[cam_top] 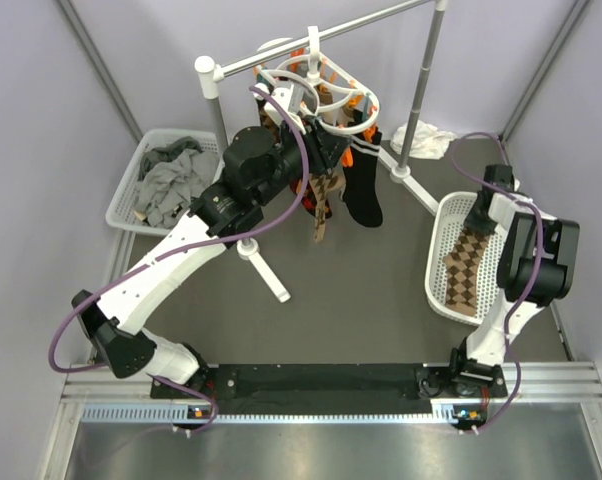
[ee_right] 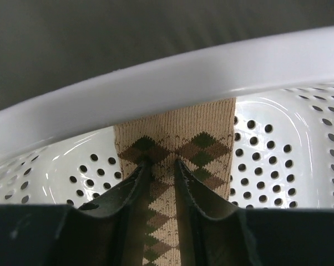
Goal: Clip the socks to the hanger
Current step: Pick up the sock from the bin, then clamp the sock onto the hanger.
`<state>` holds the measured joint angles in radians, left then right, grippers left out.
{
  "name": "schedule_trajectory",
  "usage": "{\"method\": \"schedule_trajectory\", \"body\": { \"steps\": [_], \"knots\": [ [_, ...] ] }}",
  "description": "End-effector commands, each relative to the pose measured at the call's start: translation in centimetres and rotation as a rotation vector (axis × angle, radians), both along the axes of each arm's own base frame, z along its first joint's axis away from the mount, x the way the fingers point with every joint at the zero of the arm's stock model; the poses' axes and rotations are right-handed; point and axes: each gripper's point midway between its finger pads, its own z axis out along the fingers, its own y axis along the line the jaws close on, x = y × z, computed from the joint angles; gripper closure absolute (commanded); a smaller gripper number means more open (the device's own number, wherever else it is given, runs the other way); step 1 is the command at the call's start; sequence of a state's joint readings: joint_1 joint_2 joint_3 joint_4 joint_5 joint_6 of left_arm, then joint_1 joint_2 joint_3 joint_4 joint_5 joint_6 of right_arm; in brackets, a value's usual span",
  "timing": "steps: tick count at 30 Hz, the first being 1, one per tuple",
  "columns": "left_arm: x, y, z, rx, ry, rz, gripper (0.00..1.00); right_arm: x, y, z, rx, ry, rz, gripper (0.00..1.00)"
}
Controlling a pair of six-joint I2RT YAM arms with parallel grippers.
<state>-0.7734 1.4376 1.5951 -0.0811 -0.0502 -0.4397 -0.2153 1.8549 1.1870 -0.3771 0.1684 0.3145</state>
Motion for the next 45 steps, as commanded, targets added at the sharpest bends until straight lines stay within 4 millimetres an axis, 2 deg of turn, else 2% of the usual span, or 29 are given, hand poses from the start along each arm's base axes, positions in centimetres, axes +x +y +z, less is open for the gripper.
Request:
{"method": "schedule_trajectory", "body": {
  "steps": [1, 3, 4, 5, 7, 8, 11, 12, 14, 15, 17, 18, 21, 22, 24, 25, 29, 33, 36, 40, 45],
  "knots": [
    [0.4, 0.1, 1.0, -0.034, -0.021, 0.018, 1.00, -1.7, 2.0, -2.7, 0.053, 0.132, 0.065, 0.76],
    [0.3, 0.0, 1.1, -0.037, -0.023, 0.011, 1.00, -1.7, 2.3, -2.6, 0.064, 0.131, 0.097, 0.85],
    [0.3, -0.1, 1.1, -0.036, -0.022, 0.009, 1.00, -1.9, 2.6, -2.7, 0.073, 0.134, 0.106, 0.95],
    [0.4, -0.1, 0.9, -0.032, -0.019, 0.009, 1.00, -1.8, 2.6, -2.0, 0.068, 0.116, 0.118, 1.00],
    [0.5, -0.1, 0.7, -0.026, -0.018, 0.014, 1.00, -1.9, 3.2, -1.0, 0.068, 0.094, 0.147, 1.00],
    [0.6, 0.0, 0.7, -0.024, -0.018, 0.019, 1.00, -1.6, 3.6, 0.6, 0.057, 0.056, 0.173, 1.00],
    [0.8, -0.1, 0.6, -0.018, -0.017, 0.024, 1.00, -1.7, 4.8, 3.2, 0.055, -0.002, 0.216, 1.00],
    [0.8, 0.0, 0.5, -0.017, -0.016, 0.025, 1.00, -1.6, 5.1, 5.4, 0.046, -0.059, 0.230, 1.00],
    [0.8, 0.0, 0.3, -0.016, -0.010, 0.030, 1.00, -1.7, 6.1, 7.3, 0.049, -0.116, 0.277, 1.00],
    [0.9, -0.1, 0.2, -0.014, -0.008, 0.031, 1.00, -1.8, 6.5, 9.4, 0.029, -0.172, 0.297, 1.00],
    [1.1, -0.1, -0.2, -0.009, 0.000, 0.034, 1.00, -2.2, 8.1, 11.4, 0.051, -0.232, 0.371, 1.00],
    [1.1, -0.1, -0.2, -0.008, -0.001, 0.036, 1.00, -2.5, 9.0, 13.5, 0.044, -0.289, 0.403, 1.00],
    [1.2, -0.1, -0.1, -0.011, -0.004, 0.039, 1.00, -3.4, 11.0, 16.4, 0.038, -0.360, 0.497, 1.00],
    [1.1, -0.1, 0.1, -0.016, -0.007, 0.037, 1.00, -3.9, 11.5, 18.4, 0.020, -0.413, 0.528, 1.00],
    [1.0, -0.1, 0.3, -0.018, -0.011, 0.033, 1.00, -4.6, 12.6, 20.6, 0.007, -0.471, 0.575, 1.00],
    [1.1, -0.2, 0.1, -0.015, -0.009, 0.033, 1.00, -5.4, 13.4, 22.7, -0.006, -0.538, 0.625, 1.00],
    [1.1, -0.2, 0.0, -0.015, -0.004, 0.035, 1.00, -7.6, 17.9, 28.0, -0.017, -0.709, 0.815, 1.00],
    [1.0, -0.4, 0.3, -0.030, -0.005, 0.025, 1.00, -10.3, 22.0, 32.1, -0.002, -0.833, 0.994, 1.00],
    [1.1, -0.6, 0.2, -0.037, -0.002, 0.015, 1.00, -12.0, 24.8, 34.3, 0.038, -0.917, 1.093, 1.00],
    [1.3, -0.9, 0.0, -0.041, 0.003, 0.015, 1.00, -13.1, 27.6, 36.5, 0.080, -0.993, 1.171, 1.00],
    [1.2, -1.1, 0.3, -0.052, -0.002, 0.004, 1.00, -13.1, 31.0, 37.2, 0.121, -1.014, 1.252, 1.00]
  ]
}}
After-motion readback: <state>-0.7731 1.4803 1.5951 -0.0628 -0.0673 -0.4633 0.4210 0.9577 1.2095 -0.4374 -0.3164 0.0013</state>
